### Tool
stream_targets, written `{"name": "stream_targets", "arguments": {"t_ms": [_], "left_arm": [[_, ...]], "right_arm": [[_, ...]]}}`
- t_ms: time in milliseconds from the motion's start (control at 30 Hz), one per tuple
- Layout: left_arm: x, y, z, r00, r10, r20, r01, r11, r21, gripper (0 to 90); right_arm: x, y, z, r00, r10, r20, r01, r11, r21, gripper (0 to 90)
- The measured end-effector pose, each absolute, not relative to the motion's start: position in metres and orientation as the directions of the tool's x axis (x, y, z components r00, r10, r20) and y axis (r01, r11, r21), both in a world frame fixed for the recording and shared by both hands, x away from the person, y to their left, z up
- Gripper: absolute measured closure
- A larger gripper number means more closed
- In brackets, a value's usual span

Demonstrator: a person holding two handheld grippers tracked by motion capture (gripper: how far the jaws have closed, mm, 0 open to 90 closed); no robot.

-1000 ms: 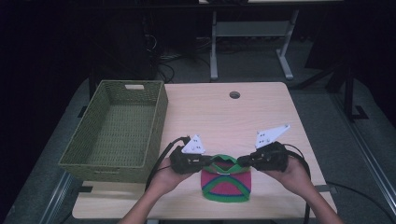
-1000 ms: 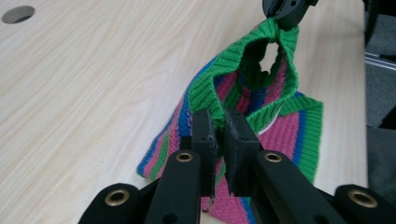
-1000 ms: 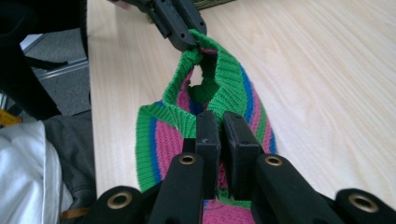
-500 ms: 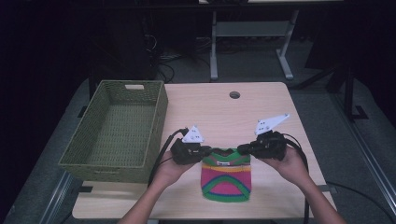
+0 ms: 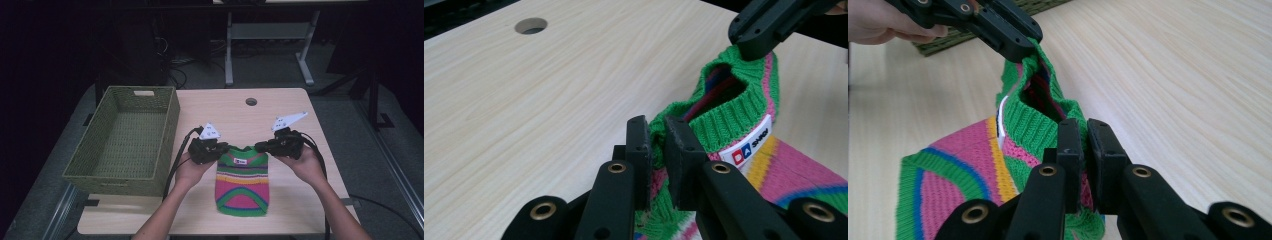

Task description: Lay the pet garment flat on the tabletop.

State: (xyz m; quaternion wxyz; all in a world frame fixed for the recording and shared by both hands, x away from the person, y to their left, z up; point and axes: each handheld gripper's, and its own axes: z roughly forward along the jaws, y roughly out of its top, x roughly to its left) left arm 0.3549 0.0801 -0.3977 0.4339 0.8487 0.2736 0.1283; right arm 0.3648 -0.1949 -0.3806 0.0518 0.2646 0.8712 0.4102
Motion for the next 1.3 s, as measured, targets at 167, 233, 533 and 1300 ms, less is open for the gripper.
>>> {"name": "stream_targets", "arguments": {"t_ms": [167, 233, 533, 1300], "left_arm": [[0.363, 0.075, -0.402, 0.802, 0.598, -0.019, 0.361, -0.459, 0.812, 79.9], [0.368, 0.073, -0.403, 0.795, 0.607, -0.019, 0.366, -0.454, 0.813, 79.9], [0.386, 0.074, -0.412, 0.754, 0.656, -0.028, 0.398, -0.423, 0.814, 79.3], [0.403, 0.068, -0.42, 0.737, 0.673, -0.056, 0.438, -0.414, 0.798, 74.5]], "right_arm": [[0.376, -0.198, -0.388, -0.839, 0.53, 0.124, 0.432, 0.509, 0.744, 83.8], [0.382, -0.198, -0.391, -0.831, 0.54, 0.132, 0.449, 0.513, 0.731, 83.7], [0.4, -0.199, -0.396, -0.803, 0.579, 0.139, 0.481, 0.494, 0.724, 83.6], [0.429, -0.2, -0.411, -0.727, 0.67, 0.152, 0.544, 0.426, 0.723, 70.0]]}}
